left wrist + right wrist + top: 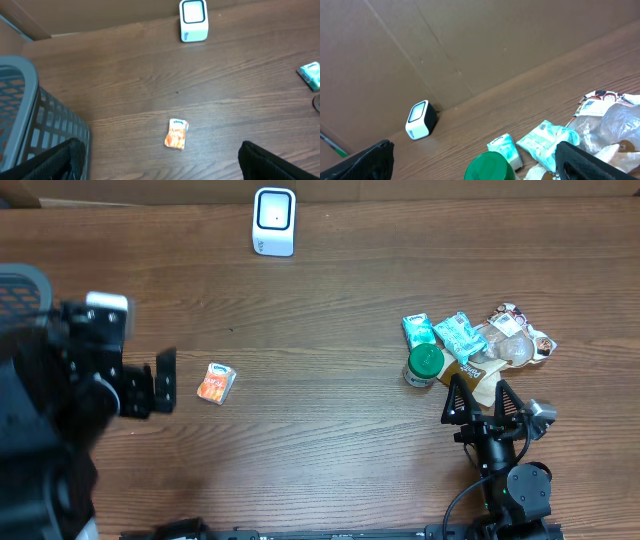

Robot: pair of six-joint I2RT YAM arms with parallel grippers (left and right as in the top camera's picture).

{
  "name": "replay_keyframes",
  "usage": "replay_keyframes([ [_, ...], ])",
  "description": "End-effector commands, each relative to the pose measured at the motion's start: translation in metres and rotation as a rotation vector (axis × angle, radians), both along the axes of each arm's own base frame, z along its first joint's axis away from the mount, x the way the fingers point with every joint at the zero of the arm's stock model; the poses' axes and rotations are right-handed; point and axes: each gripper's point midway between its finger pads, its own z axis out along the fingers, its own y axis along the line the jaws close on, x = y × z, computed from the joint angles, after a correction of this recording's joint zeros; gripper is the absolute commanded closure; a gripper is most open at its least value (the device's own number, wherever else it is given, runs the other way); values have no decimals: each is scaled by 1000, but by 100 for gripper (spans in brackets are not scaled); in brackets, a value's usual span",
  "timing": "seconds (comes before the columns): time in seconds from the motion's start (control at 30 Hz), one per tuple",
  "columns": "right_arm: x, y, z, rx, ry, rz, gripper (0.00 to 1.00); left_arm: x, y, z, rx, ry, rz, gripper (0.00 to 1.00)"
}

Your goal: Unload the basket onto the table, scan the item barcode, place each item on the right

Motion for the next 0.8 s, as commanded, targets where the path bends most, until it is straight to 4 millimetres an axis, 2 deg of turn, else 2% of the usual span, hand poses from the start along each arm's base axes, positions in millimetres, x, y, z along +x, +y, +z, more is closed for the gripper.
replay_keyframes([
  [0.0,0,1,-1,2,-7,5,0,-7,-5,-14,25,-90,-26,0],
  [0.23,0,1,-1,2,-7,5,0,1,-36,-22,-26,-428,-191,0],
  [0.37,0,1,-1,2,-7,5,0,-3,-59,-31,-27,-617,-333,0],
  [0.6,0,1,-1,2,-7,5,0,-12,-73,-61,15,-803,-407,1],
  [0.77,0,1,-1,2,-7,5,0,-13,-74,-82,23,-838,-385,0],
])
